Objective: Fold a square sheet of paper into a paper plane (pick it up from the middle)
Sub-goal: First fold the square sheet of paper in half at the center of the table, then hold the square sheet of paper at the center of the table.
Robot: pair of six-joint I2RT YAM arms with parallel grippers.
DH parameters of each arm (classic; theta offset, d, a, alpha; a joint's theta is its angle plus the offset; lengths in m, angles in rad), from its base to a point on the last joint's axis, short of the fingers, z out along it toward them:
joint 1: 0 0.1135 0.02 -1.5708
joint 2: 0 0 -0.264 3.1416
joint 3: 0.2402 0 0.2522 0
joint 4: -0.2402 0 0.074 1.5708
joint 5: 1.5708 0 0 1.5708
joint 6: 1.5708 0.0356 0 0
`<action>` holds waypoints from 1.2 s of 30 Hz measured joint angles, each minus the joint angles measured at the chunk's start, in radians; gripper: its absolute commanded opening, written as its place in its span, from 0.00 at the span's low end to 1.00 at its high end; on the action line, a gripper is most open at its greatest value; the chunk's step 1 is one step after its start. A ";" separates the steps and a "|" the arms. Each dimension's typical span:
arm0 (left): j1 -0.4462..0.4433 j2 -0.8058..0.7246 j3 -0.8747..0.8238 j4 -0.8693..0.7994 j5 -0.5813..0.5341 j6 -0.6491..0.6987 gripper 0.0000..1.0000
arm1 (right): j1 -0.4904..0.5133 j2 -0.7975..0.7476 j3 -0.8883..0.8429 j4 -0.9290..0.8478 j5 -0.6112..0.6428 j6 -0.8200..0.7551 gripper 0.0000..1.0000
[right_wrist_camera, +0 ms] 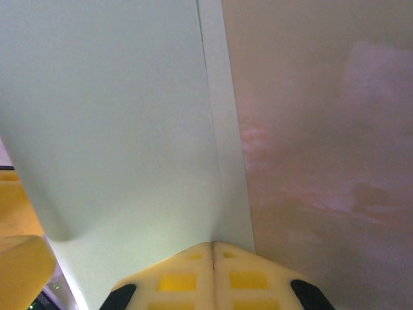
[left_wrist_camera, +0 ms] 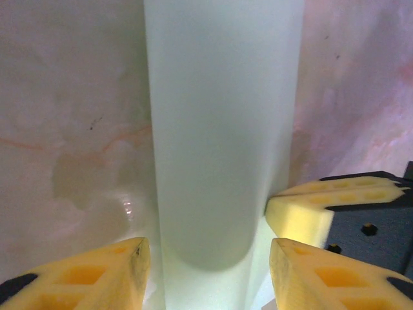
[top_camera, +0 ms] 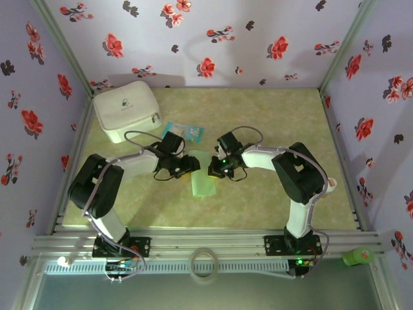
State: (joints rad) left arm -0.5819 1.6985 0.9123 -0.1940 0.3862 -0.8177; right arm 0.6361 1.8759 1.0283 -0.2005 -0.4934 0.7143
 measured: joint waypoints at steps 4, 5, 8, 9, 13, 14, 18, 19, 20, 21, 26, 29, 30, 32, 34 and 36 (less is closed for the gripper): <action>0.000 0.006 -0.004 -0.001 0.000 0.000 0.51 | 0.000 0.000 0.000 0.000 0.000 0.000 0.02; 0.000 0.006 -0.005 -0.001 0.000 0.000 0.49 | 0.000 0.000 0.000 0.000 0.000 0.000 0.03; 0.000 0.010 -0.005 -0.001 -0.001 0.000 0.46 | 0.000 0.000 0.000 0.001 0.000 0.003 0.08; 0.000 0.011 -0.005 -0.001 -0.002 0.000 0.46 | 0.000 0.000 0.000 0.002 -0.001 0.004 0.09; -0.002 0.023 -0.005 -0.002 -0.024 -0.009 0.44 | 0.000 0.000 0.000 0.016 -0.004 0.023 0.13; -0.002 0.027 -0.005 -0.001 -0.030 -0.013 0.44 | 0.000 0.000 0.000 0.020 -0.004 0.028 0.17; -0.006 0.030 -0.005 -0.001 -0.039 -0.024 0.45 | 0.000 -0.032 -0.007 0.027 0.011 0.045 0.25; -0.008 0.030 -0.005 -0.001 -0.043 -0.027 0.45 | -0.001 -0.054 -0.013 0.026 0.026 0.047 0.26; -0.009 0.030 -0.005 -0.001 -0.046 -0.031 0.44 | -0.003 -0.080 -0.018 0.019 0.043 0.047 0.26; -0.009 0.030 -0.005 -0.001 -0.047 -0.035 0.45 | -0.008 -0.106 -0.023 0.015 0.060 0.048 0.26; -0.012 0.030 -0.005 0.000 -0.054 -0.048 0.46 | -0.079 -0.262 -0.089 0.019 0.137 0.057 0.27; -0.012 0.030 -0.005 0.001 -0.055 -0.051 0.46 | -0.136 -0.315 -0.138 0.023 0.158 0.068 0.27; -0.013 0.030 -0.005 0.001 -0.058 -0.053 0.46 | -0.147 -0.319 -0.147 0.023 0.161 0.069 0.27; -0.016 0.030 -0.003 -0.001 -0.062 -0.053 0.46 | -0.160 -0.319 -0.161 0.023 0.167 0.073 0.28; -0.018 0.032 0.002 -0.008 -0.069 -0.056 0.45 | -0.160 -0.319 -0.170 0.023 0.168 0.076 0.28; -0.021 0.041 0.019 -0.031 -0.078 -0.057 0.45 | -0.160 -0.318 -0.175 0.025 0.165 0.083 0.28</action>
State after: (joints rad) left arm -0.6033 1.7397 0.9310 -0.2249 0.3080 -0.8745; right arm 0.4759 1.5578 0.8528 -0.1757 -0.3286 0.7971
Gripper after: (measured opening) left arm 0.455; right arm 0.276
